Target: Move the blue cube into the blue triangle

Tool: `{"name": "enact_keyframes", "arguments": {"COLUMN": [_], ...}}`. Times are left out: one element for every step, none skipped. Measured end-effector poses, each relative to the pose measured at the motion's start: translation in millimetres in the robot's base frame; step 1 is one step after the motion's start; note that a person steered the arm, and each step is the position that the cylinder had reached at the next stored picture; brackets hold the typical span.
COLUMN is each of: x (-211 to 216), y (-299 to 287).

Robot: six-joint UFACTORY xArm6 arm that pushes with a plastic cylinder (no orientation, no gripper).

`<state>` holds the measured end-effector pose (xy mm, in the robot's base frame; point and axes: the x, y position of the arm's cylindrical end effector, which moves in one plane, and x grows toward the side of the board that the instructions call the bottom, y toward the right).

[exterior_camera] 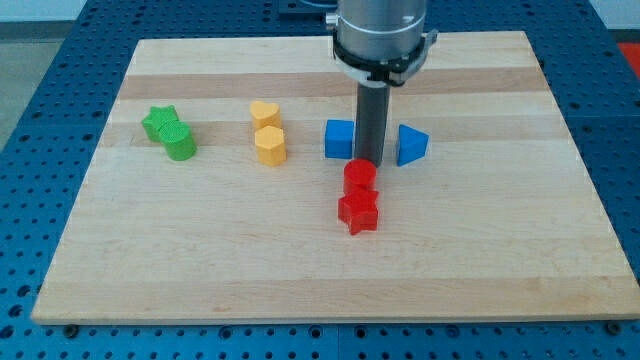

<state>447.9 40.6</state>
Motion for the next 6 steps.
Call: {"name": "enact_keyframes", "arguments": {"x": [24.5, 16.2, -23.5, -74.9, -107.8, -106.1], "y": [0.0, 1.1, 1.1, 1.1, 0.9, -36.4]}}
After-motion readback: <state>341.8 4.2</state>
